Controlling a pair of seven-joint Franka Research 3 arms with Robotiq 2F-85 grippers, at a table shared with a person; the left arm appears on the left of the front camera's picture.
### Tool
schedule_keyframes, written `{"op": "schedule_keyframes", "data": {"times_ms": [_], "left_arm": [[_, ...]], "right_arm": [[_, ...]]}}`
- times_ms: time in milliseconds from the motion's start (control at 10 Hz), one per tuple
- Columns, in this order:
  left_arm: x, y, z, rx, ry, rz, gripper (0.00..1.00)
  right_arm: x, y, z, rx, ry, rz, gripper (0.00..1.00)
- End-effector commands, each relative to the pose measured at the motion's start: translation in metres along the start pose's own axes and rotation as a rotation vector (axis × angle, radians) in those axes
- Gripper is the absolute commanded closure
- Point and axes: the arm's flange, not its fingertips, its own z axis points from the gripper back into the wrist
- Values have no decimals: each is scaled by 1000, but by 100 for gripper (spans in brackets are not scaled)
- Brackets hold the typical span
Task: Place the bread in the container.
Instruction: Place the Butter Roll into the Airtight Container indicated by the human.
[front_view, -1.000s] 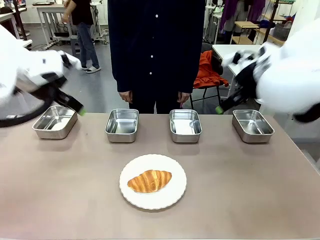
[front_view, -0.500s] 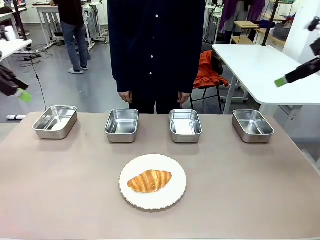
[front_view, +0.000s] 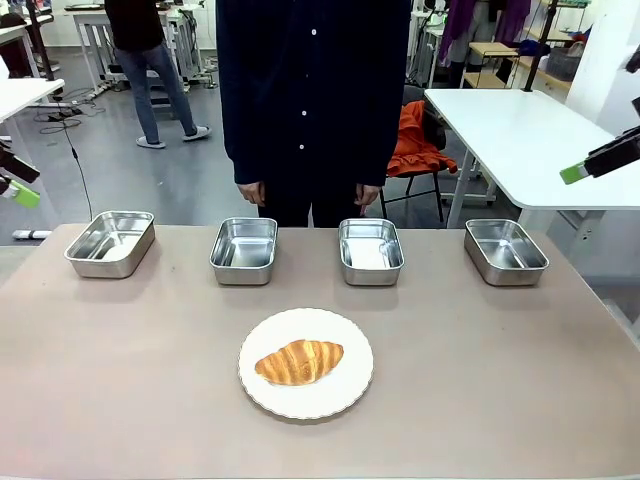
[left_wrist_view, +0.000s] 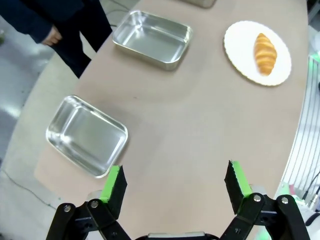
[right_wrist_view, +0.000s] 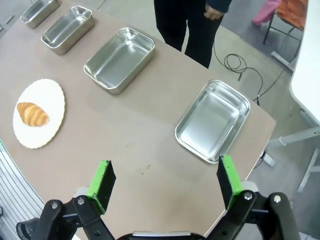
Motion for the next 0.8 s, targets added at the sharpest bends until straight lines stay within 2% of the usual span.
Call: {"op": "schedule_keyframes", "data": {"times_ms": [0, 100, 300, 700], "left_arm": [[-5, 2, 4, 4, -10, 1, 0], [-14, 17, 17, -42, -34, 0, 0], [-34, 35, 42, -51, -152, 48, 0], [-53, 37, 71, 3, -310, 106, 0]], "right_arm": [[-1, -1, -1, 11, -8, 3, 0], [1, -25, 7, 26, -44, -5, 0], [-6, -49, 17, 36, -112, 5, 0], [-19, -84, 38, 57, -226, -59, 0]]}}
